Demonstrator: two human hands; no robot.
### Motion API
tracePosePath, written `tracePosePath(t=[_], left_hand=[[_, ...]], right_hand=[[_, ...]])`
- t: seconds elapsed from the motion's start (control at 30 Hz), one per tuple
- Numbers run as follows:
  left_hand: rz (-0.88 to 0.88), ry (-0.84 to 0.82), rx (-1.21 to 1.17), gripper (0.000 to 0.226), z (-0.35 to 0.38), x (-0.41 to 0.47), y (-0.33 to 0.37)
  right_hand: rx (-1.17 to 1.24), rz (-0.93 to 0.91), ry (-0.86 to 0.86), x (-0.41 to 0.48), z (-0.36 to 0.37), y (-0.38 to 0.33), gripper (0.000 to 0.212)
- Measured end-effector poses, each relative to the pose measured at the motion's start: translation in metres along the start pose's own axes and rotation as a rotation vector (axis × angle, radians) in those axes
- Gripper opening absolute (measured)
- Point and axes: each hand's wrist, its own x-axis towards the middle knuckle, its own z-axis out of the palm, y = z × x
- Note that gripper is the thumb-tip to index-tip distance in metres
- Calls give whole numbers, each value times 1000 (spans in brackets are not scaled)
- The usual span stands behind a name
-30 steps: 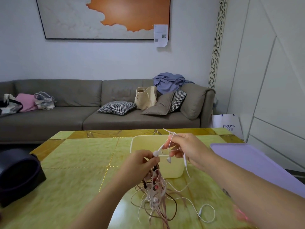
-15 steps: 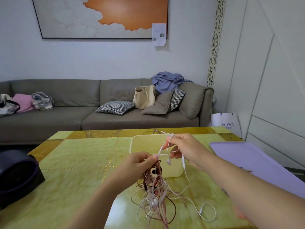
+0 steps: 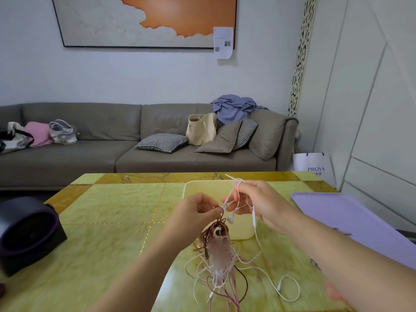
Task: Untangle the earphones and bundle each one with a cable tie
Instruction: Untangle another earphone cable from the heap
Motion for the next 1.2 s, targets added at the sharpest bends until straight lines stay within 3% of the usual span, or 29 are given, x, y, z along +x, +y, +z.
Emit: tracePosePath(t=[0.17, 0.33, 0.5, 0.57, 0.7, 0.8, 0.87, 0.93, 1.0, 1.07, 1.13, 1.2], left_hand=[[-68, 30, -7, 15, -3, 7, -5], [-174, 230, -14, 26, -31, 15, -23], [-225, 290, 166, 27, -43, 21, -37], [-273, 244, 239, 27, -42, 22, -45], [-287, 137, 472, 26, -34, 15, -51], [-6, 180, 214, 24, -19, 8, -28], [147, 41, -45, 36, -8, 3, -4], [218, -140, -69, 53, 3, 0, 10], [274, -192, -1, 39, 8, 1, 17], [275, -91, 8, 14, 7, 2, 22], [196, 29, -167, 21, 2, 5, 26], [75, 73, -516, 25, -4, 7, 33]], right_hand=[[25, -2, -34, 3, 4, 3, 31], [33, -22, 148, 17, -16, 0, 31], [-398, -161, 198, 25, -26, -19, 29], [-646, -222, 129, 24, -25, -25, 29], [-895, -224, -22, 19, -22, -31, 22], [-970, -194, -157, 14, -19, -31, 18], [-983, -190, -214, 9, -14, -33, 9], [-951, -199, -231, 5, -11, -38, 11], [-836, -223, -237, 1, -14, -43, 21], [-736, -234, -200, -2, -23, -44, 22], [-657, -197, -141, -3, -33, -43, 25], [-605, -143, -110, -3, -43, -42, 26]])
